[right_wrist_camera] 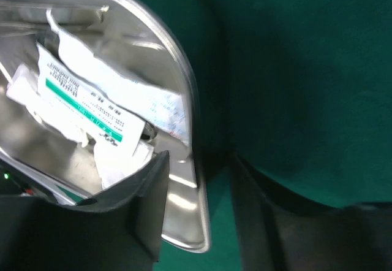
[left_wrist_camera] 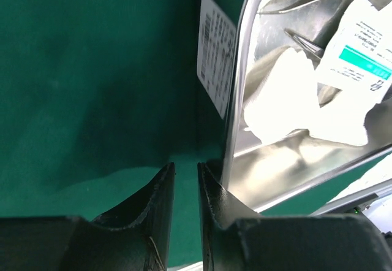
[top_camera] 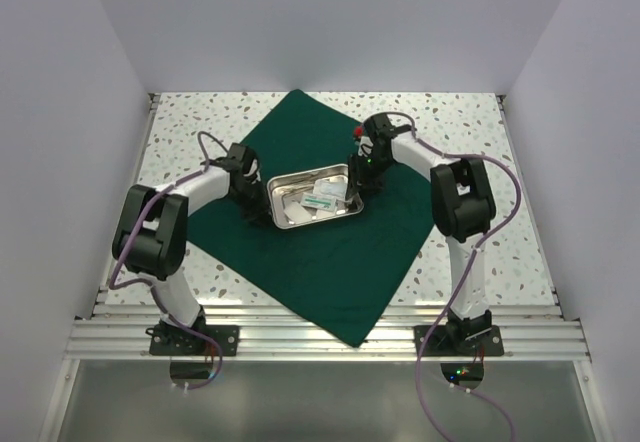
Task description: Prepare the surgical pack
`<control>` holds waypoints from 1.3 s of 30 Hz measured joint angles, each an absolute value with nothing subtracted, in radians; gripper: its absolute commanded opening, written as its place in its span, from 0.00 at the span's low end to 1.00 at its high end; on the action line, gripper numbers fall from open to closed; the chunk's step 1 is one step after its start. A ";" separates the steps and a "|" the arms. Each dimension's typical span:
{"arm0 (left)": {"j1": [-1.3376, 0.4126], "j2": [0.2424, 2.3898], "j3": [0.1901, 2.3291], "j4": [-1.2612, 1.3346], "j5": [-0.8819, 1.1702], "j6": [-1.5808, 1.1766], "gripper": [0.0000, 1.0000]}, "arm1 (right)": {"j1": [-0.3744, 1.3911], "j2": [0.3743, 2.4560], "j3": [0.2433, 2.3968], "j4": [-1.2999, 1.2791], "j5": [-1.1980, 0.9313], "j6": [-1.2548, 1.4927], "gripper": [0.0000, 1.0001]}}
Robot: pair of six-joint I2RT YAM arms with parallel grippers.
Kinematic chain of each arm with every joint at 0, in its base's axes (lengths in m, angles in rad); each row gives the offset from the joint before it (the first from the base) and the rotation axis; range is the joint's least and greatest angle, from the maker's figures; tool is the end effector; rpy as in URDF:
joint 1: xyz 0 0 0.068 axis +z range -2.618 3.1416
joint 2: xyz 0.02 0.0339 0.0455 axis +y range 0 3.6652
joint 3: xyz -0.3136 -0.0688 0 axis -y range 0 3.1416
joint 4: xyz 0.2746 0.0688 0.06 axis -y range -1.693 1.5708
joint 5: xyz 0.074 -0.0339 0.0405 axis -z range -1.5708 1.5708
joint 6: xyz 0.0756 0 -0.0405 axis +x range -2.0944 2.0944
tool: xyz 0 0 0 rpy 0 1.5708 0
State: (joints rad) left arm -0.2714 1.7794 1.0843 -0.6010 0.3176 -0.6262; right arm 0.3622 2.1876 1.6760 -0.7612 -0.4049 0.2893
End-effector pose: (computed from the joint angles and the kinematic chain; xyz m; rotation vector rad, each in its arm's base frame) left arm 0.3538 -0.1230 0.1502 -0.4597 2.9368 -0.6070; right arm 0.4685 0.2094 0.1500 -0.1955 2.9024 0.7051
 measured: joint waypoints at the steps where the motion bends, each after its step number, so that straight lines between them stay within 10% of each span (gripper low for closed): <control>1: -0.272 1.769 1.082 -0.608 0.316 -0.629 0.27 | 0.366 2.181 1.662 -0.763 -0.403 0.292 0.53; 5: -0.279 1.721 1.081 -0.639 0.297 -0.650 0.39 | 0.377 2.150 1.644 -0.774 -0.378 0.295 0.79; 13: -0.218 1.600 1.081 -0.700 0.243 -0.662 0.32 | 0.328 2.024 1.644 -0.798 -0.316 0.302 0.86; 16: -0.158 1.611 1.081 -0.707 0.228 -0.660 0.20 | 0.283 1.978 1.637 -0.793 -0.295 0.315 0.74; 21: -0.117 1.736 1.092 -0.714 0.213 -0.650 0.00 | 0.206 1.936 1.534 -0.750 -0.290 0.344 0.00; 39: -0.073 2.083 1.457 -0.902 0.288 -0.628 0.00 | 0.152 1.966 1.304 -0.656 -0.291 0.385 0.03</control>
